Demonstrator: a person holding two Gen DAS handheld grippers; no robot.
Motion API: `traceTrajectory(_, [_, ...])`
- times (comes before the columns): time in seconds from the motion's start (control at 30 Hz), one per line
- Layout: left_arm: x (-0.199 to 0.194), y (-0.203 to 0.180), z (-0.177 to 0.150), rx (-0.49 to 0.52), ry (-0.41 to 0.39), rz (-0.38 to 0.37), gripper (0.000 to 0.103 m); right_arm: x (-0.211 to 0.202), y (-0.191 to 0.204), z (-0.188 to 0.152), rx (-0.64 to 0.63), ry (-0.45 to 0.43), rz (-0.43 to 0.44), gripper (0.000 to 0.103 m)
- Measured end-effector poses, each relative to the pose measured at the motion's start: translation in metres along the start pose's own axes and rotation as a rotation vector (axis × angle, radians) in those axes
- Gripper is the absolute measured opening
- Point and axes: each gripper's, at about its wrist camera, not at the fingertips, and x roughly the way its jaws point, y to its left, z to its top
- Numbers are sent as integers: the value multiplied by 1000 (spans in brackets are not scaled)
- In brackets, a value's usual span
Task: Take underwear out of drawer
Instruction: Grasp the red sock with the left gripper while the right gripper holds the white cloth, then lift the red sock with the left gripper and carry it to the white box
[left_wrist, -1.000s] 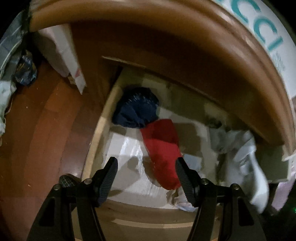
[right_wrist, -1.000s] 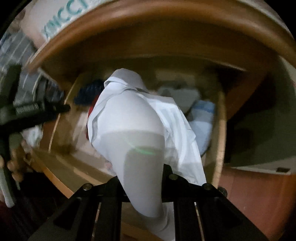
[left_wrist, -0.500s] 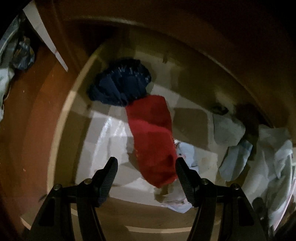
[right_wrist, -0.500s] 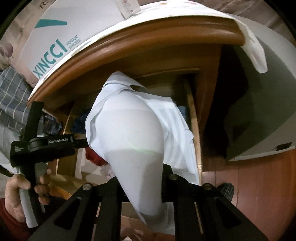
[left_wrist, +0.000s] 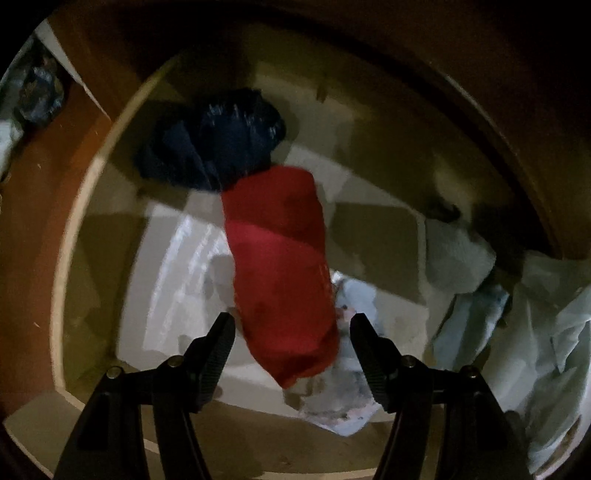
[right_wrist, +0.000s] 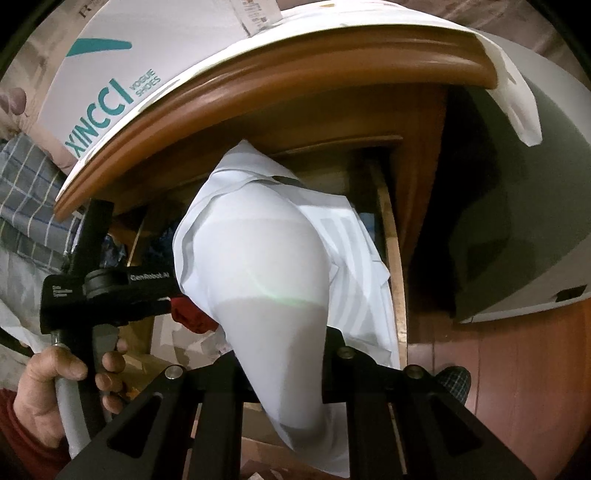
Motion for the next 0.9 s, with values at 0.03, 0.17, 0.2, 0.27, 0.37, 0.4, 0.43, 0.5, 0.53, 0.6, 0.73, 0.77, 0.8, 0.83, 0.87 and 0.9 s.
traceTrajectory(0.03, [2, 1, 0, -6, 10, 3, 66, 0, 1, 0, -1, 2, 3, 12])
traceTrajectory(0.17, [7, 9, 6, -60, 57, 11, 64, 4, 1, 0, -7, 9, 4, 12])
traceTrajectory(0.2, [8, 11, 6, -70, 62, 6, 53, 5, 0, 0, -8, 11, 3, 12])
traceTrajectory(0.27, [13, 12, 7, -61, 80, -6, 43, 6, 0, 0, -9, 19, 4, 12])
traceTrajectory(0.37, [12, 8, 5, -32, 69, 0, 36, 7, -1, 0, -10, 21, 7, 12])
traceTrajectory(0.4, [10, 7, 5, -21, 63, 5, 33, 7, -1, 0, -13, 21, 6, 12])
traceTrajectory(0.43, [9, 6, 5, -14, 61, 7, 32, 8, 0, 0, -15, 21, 3, 12])
traceTrajectory(0.5, [4, 7, 2, 3, 49, 22, 30, 8, 0, 0, -17, 22, 4, 12])
traceTrajectory(0.53, [1, 6, 1, 17, 39, 30, 29, 8, 1, 0, -18, 21, 2, 12])
traceTrajectory(0.6, [-4, 7, -2, 34, 28, 42, 29, 8, 1, 0, -22, 23, 0, 12])
traceTrajectory(0.73, [-18, 7, -9, 87, -4, 51, 28, 8, 4, 0, -33, 22, -7, 12])
traceTrajectory(0.77, [-21, 5, -11, 104, -10, 55, 28, 8, 5, 0, -34, 22, -6, 12])
traceTrajectory(0.8, [-25, 4, -13, 124, -14, 56, 28, 8, 5, 0, -35, 23, -6, 12])
traceTrajectory(0.83, [-28, 5, -15, 136, -17, 55, 28, 8, 6, -1, -35, 23, -6, 12])
traceTrajectory(0.87, [-33, 5, -17, 147, -21, 52, 28, 8, 6, -1, -37, 23, -7, 12])
traceTrajectory(0.9, [-37, 5, -20, 157, -24, 48, 28, 9, 6, -1, -38, 24, -9, 12])
